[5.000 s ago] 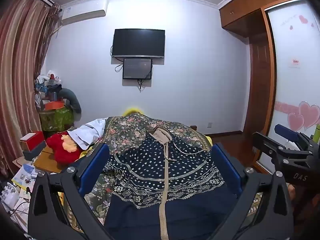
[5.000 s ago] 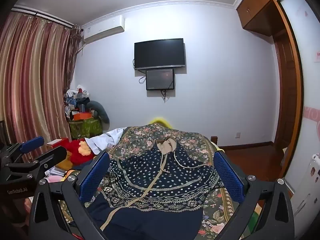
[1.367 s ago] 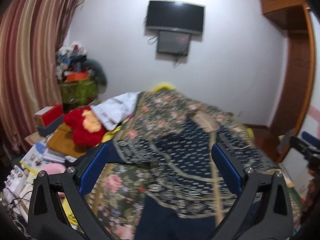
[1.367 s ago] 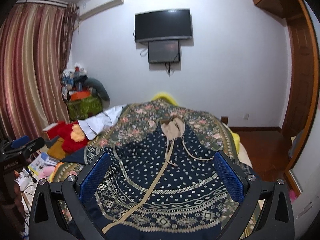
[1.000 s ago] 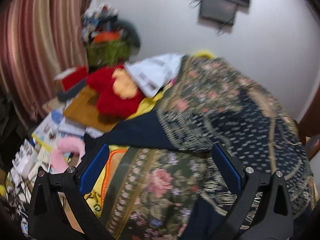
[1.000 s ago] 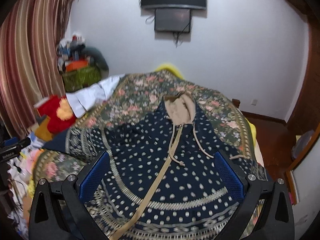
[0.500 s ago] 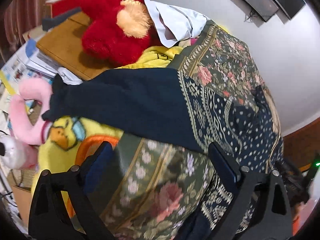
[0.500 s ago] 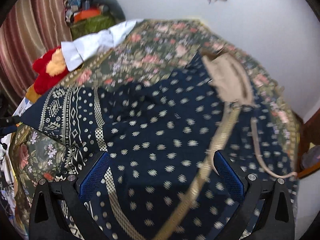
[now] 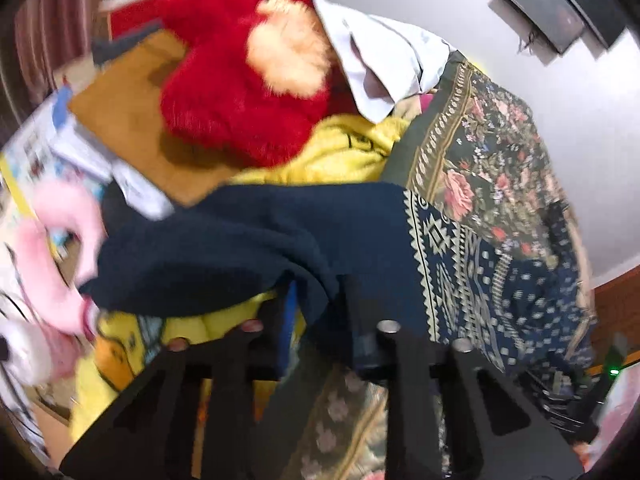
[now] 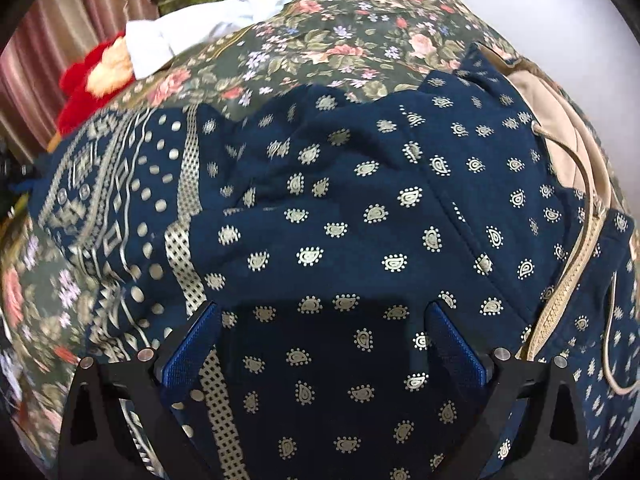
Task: Fold large clothes
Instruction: 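Grasp the navy jacket sleeve cuff with the left gripper and lift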
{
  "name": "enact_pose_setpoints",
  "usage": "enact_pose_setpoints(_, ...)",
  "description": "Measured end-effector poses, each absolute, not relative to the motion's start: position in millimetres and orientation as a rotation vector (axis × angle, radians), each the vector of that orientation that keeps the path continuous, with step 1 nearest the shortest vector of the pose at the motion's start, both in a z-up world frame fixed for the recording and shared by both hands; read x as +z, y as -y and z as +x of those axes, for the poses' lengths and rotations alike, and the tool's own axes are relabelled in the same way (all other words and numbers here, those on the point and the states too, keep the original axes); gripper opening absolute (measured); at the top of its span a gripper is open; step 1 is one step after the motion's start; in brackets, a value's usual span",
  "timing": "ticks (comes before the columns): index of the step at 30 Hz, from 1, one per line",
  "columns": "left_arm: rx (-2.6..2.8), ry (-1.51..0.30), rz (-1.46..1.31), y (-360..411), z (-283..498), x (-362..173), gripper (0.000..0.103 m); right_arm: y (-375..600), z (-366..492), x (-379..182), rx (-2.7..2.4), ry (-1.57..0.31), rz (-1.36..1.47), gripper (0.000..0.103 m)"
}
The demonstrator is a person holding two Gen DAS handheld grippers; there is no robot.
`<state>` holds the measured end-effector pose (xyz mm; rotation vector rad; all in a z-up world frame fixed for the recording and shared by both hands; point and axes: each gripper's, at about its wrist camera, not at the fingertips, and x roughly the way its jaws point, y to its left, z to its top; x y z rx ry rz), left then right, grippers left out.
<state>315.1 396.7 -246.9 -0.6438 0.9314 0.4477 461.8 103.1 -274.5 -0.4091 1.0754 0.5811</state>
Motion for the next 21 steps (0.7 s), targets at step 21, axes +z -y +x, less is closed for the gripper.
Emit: enact_pose_setpoints(21,0.121,-0.730,-0.229,-193.3,399.5,-104.5,0.009,14.2,443.9,-184.3,0.556,-1.013,-0.273,0.097)
